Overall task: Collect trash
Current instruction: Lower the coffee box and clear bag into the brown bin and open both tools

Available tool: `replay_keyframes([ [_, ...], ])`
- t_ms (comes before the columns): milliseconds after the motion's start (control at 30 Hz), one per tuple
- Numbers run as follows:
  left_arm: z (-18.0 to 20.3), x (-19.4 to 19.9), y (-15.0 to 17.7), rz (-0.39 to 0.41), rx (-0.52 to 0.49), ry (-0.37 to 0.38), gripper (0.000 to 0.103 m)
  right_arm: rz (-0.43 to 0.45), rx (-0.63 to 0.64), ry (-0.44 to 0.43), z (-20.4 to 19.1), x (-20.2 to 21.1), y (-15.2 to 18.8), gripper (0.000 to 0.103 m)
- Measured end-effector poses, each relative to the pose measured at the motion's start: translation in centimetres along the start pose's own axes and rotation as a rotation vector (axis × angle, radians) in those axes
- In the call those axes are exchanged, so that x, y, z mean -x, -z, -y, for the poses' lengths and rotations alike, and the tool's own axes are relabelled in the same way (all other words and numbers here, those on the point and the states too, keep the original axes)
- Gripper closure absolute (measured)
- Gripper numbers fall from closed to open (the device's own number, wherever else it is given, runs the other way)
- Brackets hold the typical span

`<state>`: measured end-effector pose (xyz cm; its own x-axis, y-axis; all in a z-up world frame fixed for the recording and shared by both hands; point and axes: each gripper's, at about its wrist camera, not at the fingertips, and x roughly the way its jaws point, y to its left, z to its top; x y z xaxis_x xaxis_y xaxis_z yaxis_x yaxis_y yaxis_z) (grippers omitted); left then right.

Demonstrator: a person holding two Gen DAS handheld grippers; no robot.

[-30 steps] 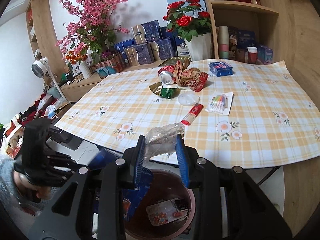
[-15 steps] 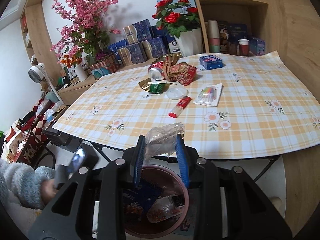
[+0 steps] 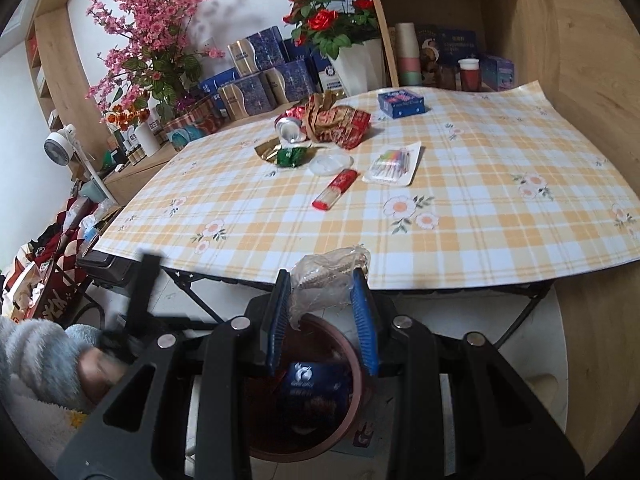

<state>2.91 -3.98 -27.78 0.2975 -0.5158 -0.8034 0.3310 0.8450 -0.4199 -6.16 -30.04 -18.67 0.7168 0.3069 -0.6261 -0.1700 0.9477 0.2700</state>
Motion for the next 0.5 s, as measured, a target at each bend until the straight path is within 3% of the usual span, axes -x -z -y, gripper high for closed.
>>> replay_keyframes([
  [300, -1.7, 11.8, -0.3, 0.287, -0.079, -0.195, 0.006, -0.080, 0.053, -0.035, -3.2, -4.6, 1.6, 0.070],
  [500, -2.9, 15.9, 2.3, 0.397, -0.137, -0.376, 0.006, -0.131, 0.107, -0.043, -5.9, -7.4, 3.4, 0.069],
])
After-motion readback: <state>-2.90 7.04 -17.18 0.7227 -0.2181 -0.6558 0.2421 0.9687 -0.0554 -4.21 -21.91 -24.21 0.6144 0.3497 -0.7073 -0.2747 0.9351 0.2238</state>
